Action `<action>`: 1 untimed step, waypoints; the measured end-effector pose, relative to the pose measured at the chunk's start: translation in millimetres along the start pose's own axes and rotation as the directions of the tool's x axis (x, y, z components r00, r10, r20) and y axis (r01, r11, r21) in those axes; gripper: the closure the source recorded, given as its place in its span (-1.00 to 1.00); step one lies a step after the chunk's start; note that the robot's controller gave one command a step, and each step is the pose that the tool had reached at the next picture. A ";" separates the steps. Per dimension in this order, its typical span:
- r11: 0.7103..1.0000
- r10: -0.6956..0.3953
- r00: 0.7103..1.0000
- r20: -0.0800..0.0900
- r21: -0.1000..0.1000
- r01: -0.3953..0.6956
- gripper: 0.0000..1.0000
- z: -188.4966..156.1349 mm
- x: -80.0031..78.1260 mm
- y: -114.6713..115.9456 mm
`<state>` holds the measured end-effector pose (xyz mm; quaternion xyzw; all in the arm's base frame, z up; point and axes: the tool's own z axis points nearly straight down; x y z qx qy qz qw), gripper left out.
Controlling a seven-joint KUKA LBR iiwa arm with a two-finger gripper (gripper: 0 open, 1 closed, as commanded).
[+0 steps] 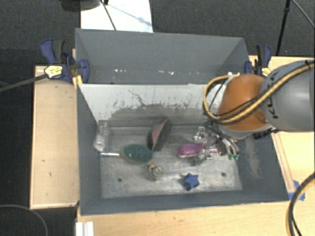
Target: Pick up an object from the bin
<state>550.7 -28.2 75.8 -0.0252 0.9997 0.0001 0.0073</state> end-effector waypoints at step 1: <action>0.995 -0.098 0.995 -0.005 0.001 0.098 1.00 -130.7 2.8 -20.7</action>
Offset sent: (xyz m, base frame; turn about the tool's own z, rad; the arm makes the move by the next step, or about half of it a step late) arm -0.0057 -0.0199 0.1264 -0.0997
